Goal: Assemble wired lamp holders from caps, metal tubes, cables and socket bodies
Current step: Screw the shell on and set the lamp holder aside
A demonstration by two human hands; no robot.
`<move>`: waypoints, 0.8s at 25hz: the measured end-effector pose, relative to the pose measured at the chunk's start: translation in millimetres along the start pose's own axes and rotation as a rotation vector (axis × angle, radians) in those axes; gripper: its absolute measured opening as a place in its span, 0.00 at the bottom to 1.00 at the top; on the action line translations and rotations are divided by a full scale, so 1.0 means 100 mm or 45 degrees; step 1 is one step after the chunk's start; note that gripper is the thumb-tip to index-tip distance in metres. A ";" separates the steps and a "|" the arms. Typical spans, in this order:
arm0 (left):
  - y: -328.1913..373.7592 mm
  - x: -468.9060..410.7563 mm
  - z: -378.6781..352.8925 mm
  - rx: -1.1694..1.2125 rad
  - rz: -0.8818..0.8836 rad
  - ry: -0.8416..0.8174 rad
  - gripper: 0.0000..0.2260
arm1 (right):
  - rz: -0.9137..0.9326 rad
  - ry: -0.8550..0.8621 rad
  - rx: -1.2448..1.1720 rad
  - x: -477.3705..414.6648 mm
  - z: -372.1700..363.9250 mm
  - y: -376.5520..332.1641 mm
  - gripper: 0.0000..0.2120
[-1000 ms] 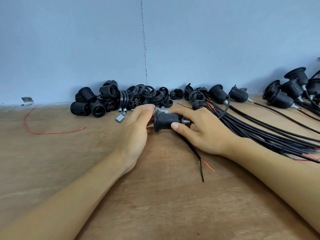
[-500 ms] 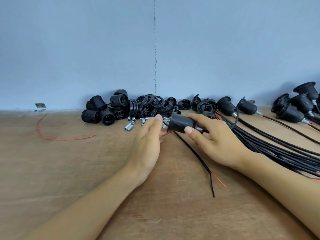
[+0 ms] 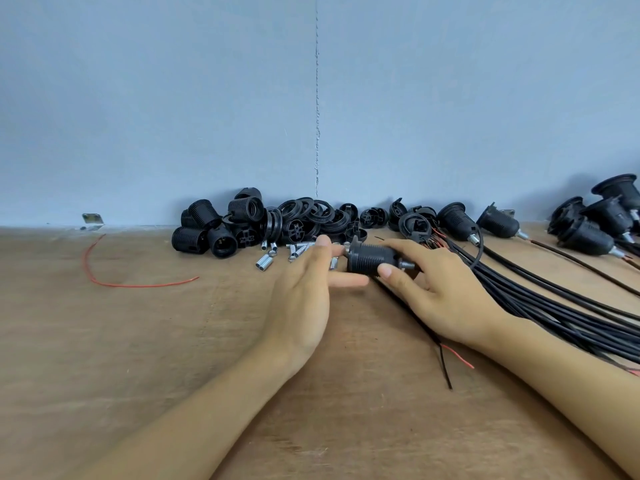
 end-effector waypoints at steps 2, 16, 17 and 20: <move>-0.04 -0.05 0.01 -0.020 0.051 0.028 0.23 | -0.048 0.056 -0.074 0.00 0.02 0.00 0.18; 0.10 -0.11 0.15 0.365 0.004 0.225 0.25 | 0.116 -0.072 0.019 -0.01 -0.02 0.02 0.14; 0.07 -0.10 0.12 0.321 0.024 0.213 0.24 | 0.116 -0.066 0.018 -0.01 -0.02 0.01 0.14; 0.01 -0.10 0.07 0.243 0.029 0.153 0.22 | 0.100 -0.031 0.060 0.01 0.01 0.00 0.16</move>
Point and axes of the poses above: each hand's wrist, its own x-axis away from the middle knuckle, its own z-axis out of the back of the hand, y = z × x, the point moved 2 cm from there along -x, towards the middle knuckle, and after that the axes turned 10 degrees about y, right-handed, at the moved point
